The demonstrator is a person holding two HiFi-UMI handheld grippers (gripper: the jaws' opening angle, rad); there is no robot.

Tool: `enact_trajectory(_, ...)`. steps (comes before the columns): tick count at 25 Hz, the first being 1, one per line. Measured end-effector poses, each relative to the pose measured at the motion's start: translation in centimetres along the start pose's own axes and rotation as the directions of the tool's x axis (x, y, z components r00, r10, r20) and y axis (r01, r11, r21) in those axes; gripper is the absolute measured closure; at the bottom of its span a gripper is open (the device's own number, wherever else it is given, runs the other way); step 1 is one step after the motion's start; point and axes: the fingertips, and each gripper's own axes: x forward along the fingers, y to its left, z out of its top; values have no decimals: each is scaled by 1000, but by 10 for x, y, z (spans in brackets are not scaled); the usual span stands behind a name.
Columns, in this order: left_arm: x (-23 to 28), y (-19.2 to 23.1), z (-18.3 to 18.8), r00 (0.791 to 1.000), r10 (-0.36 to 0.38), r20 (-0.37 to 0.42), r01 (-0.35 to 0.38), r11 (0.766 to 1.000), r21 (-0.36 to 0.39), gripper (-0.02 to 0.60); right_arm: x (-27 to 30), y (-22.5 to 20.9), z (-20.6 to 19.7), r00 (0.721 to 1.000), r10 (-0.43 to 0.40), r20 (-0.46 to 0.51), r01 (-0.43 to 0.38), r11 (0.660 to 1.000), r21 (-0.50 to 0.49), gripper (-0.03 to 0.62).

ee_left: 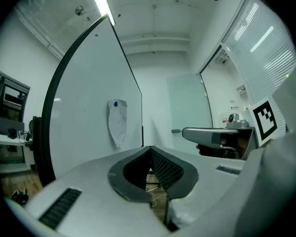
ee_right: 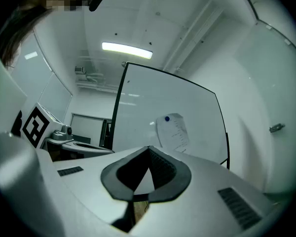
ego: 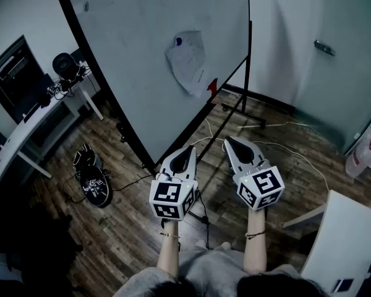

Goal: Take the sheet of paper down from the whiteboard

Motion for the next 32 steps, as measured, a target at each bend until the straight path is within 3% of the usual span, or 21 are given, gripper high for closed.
enact_trajectory(16,15,-17,0,999,29,19,-29,999,-15,577,-18,-25,-1,1000,19,7,-19,999,30,594)
enact_trajectory(20,14,-32,-9,1000,31,-5,-30,999,24,577,-24,-34,-4,1000,13,7,-13,999,41,594)
enact_trajectory(26,4,2,-16,993,113,-15,-113,993,-13,577,-13,-31,-6,1000,28,8,-29,998,59,594)
enact_trajectory(32,36,9,-22,995,101,5,-100,995,-23,577,15,-39,-13,998,54,-11,-54,999,8,594)
